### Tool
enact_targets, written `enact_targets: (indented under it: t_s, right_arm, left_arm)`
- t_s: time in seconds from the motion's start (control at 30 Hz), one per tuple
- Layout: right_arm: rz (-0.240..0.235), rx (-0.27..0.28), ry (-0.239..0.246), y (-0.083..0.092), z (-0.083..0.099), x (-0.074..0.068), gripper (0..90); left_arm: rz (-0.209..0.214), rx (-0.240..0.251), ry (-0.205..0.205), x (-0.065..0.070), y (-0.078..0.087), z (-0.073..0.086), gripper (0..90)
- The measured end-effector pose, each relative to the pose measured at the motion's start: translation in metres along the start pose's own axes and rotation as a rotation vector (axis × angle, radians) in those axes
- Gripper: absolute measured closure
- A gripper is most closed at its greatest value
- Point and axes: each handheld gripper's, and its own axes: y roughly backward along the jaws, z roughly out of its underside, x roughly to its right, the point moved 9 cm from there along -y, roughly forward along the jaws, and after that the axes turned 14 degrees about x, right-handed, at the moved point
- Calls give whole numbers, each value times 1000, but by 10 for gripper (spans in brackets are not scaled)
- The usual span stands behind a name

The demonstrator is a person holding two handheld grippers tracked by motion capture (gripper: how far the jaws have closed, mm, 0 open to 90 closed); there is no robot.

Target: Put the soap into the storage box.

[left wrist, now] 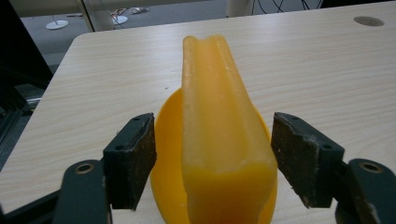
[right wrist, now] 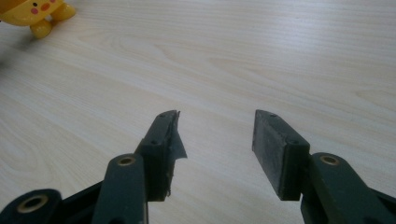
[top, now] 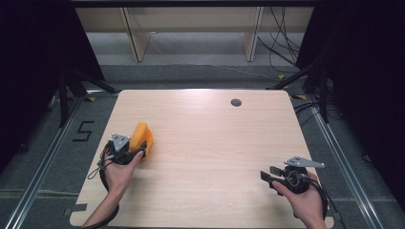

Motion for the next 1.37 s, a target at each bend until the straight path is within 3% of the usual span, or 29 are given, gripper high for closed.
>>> enact_targets:
  t_s: [0.03, 0.2, 0.23, 0.4, 0.57, 0.7, 0.77, 0.8, 0.83, 0.87, 0.9, 0.97, 1.0, 1.03, 1.1, 1.13, 1.17, 1.2, 1.37]
  right_arm:
    - [18, -2, 23, 1, 0, 3, 506]
    - [5, -9, 20, 1, 1, 2, 502]
    - [29, -24, -27, 3, 2, 0, 501]
    - [21, -15, -20, 1, 2, 0, 499]
    - [23, -18, -24, 1, 2, 0, 496]
    - [38, -18, -26, 0, 3, 2, 495]
    - [44, -14, -26, -1, 3, 2, 494]
    - [33, -4, 20, 0, 2, 6, 492]
    - [33, -4, 20, 0, 2, 6, 492]
    - [22, -20, -27, 2, 3, 0, 490]
    - [24, -13, -20, 0, 3, 1, 486]
    - [20, -10, -13, 1, 2, 1, 486]
    - [17, -7, -5, 0, 2, 1, 483]
    - [14, 4, 40, 0, 0, 5, 481]
    - [29, -4, 53, 0, 1, 6, 478]
    - [26, -7, 51, 0, 1, 6, 477]
    - [22, -7, 17, -1, 2, 2, 475]
    - [28, -7, 53, 0, 1, 6, 474]
    - [15, -6, 34, -1, 1, 5, 473]
  left_arm:
    - [6, -2, -3, 0, 1, 0, 284]
    - [11, -11, -14, -3, 16, -1, 260]
    - [20, -9, -13, -4, 20, -2, 256]
    - [62, -4, -25, -10, 44, -2, 251]
    - [93, -23, -41, -17, 73, 11, 248]
    - [100, -32, -42, -21, 85, 19, 248]
    - [96, -36, -35, -24, 92, 24, 248]
    - [98, -40, -31, -26, 95, 26, 249]
    - [100, -46, -16, -26, 97, 29, 249]
    - [111, -44, 10, -26, 99, 33, 253]
    - [121, -59, 46, -24, 102, 41, 267]
    - [130, -72, 52, -23, 103, 43, 275]
    - [128, -56, 53, -22, 103, 41, 274]
    - [139, -34, 42, -22, 100, 38, 276]
    - [138, -41, 43, -22, 98, 39, 276]
    - [142, -51, 46, -22, 97, 41, 276]
    - [154, -65, 54, -21, 95, 43, 278]
    - [154, -65, 54, -21, 95, 43, 279]
    - [170, -80, 64, -19, 95, 46, 278]
